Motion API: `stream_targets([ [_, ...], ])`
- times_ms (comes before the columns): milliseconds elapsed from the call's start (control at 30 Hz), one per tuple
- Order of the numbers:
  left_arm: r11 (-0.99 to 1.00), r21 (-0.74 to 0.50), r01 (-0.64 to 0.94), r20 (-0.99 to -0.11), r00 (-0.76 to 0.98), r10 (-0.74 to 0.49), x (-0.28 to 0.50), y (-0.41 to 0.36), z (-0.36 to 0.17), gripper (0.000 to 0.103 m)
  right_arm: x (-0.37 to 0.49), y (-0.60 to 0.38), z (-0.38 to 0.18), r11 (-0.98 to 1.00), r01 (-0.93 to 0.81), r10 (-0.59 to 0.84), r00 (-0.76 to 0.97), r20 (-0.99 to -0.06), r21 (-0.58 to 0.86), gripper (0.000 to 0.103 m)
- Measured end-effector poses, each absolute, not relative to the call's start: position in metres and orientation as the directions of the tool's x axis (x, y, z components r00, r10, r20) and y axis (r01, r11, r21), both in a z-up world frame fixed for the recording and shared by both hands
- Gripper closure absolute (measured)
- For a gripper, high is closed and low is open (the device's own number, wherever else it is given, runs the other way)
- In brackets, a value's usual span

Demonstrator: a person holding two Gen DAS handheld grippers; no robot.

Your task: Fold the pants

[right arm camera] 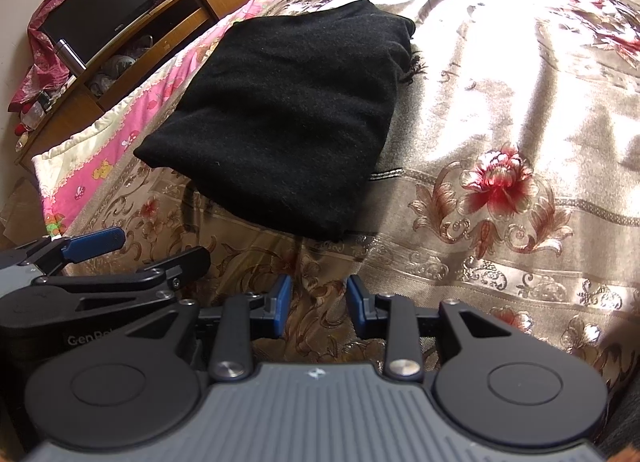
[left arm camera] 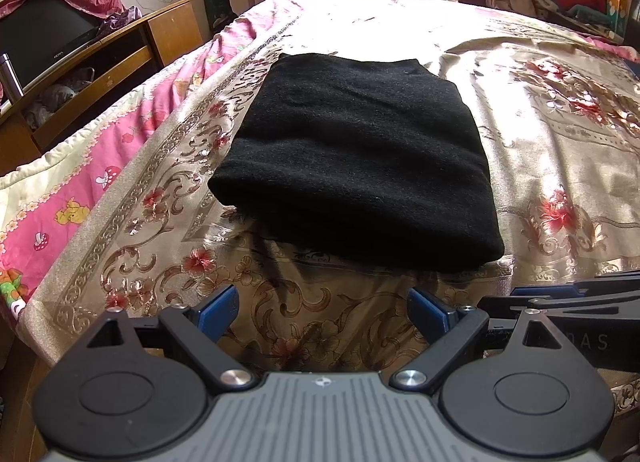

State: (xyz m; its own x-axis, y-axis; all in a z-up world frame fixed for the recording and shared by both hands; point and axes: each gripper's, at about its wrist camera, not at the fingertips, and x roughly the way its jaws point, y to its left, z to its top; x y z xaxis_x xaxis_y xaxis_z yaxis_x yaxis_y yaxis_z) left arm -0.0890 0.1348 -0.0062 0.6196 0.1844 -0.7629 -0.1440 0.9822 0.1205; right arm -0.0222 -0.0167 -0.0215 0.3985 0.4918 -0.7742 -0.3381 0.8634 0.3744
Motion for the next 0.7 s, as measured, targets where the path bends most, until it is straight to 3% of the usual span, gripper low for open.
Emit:
stream_targets([
  [700,0.982,0.12,-0.143,-0.764,0.619,0.183,-0.0888,0.1344,-0.0067,0.0,-0.0224,-0.0162,-0.0222,0.864,-0.338,0.491,0.398,-0.775,0.374,0.071],
])
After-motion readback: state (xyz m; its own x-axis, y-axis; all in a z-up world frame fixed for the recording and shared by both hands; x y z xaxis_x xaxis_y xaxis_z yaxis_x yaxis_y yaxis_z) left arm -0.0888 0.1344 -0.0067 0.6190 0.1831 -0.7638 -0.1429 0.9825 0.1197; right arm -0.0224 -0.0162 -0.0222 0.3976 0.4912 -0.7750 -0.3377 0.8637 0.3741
